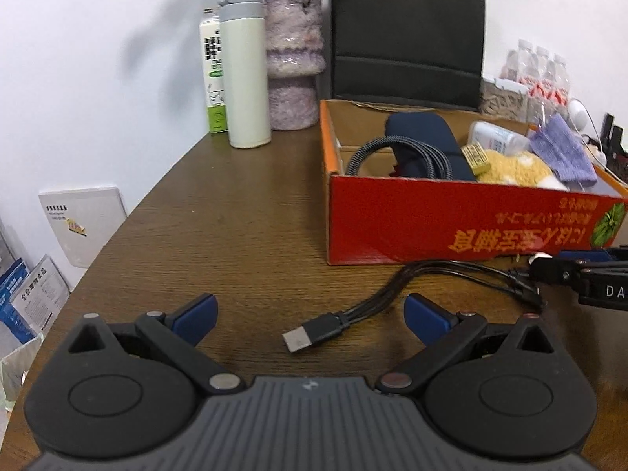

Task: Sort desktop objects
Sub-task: 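Grasp the black USB cable with the left gripper while the right gripper grasps the small white plug, then carry the black cable and white plug over the box with both grippers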

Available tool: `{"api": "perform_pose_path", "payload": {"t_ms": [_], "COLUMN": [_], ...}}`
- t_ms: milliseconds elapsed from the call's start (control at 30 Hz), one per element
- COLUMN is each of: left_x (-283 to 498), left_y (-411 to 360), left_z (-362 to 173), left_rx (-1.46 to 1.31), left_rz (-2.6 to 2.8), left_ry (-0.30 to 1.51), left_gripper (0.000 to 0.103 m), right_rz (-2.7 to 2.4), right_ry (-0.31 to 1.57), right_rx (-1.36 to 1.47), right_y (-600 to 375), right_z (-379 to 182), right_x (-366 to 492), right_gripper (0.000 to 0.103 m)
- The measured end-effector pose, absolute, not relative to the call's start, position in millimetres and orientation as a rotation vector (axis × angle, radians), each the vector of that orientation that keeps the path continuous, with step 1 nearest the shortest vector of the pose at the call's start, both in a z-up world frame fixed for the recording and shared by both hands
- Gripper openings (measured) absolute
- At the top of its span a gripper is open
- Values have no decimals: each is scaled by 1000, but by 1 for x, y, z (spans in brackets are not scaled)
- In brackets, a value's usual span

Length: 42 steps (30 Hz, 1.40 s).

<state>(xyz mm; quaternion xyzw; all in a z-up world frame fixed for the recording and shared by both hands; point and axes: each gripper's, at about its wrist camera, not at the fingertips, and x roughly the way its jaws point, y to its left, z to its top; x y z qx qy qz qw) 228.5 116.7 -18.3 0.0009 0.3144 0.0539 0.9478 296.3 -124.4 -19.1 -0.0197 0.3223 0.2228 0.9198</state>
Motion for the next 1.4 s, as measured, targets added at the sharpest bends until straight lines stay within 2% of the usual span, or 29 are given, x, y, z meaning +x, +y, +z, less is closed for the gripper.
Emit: {"api": "perform_pose_path", "payload": {"t_ms": [100,400,500,567,600,667,700,767,867,1067,1400], "left_x": [231,248,251,250,249,247,246,243,240,225,183], "left_y": [114,113,110,108,106,100,97,92,88,88,65], "left_z": [-22,-27,-27,-25,-24,-22,-22,-20,-19,-14,25], "left_rx": [12,-6,8,14,21,35,44,55,43,-9,-28], "left_rz": [100,33,30,10,-4,-33,-45,-71,-92,-75,-90], "left_ry": [652,693,693,686,682,676,674,673,680,645,431], "left_gripper": [103,102,94,78,73,53,48,25,9,6,3], "right_rz": [456,443,433,428,425,422,420,418,417,412,412], "right_ry": [661,669,657,644,638,631,628,624,616,585,528], "right_rx": [-68,-27,-18,-19,-22,-27,-29,-31,-32,-28,14], "right_y": [-121,-129,-131,-133,-133,-134,-134,-134,-135,-140,-157], "right_z": [-19,-18,-17,-15,-14,-13,-13,-12,-11,-6,9], "right_x": [292,293,291,289,287,286,285,283,279,265,242], "right_gripper": [25,24,24,24,24,24,24,24,24,24,24]}}
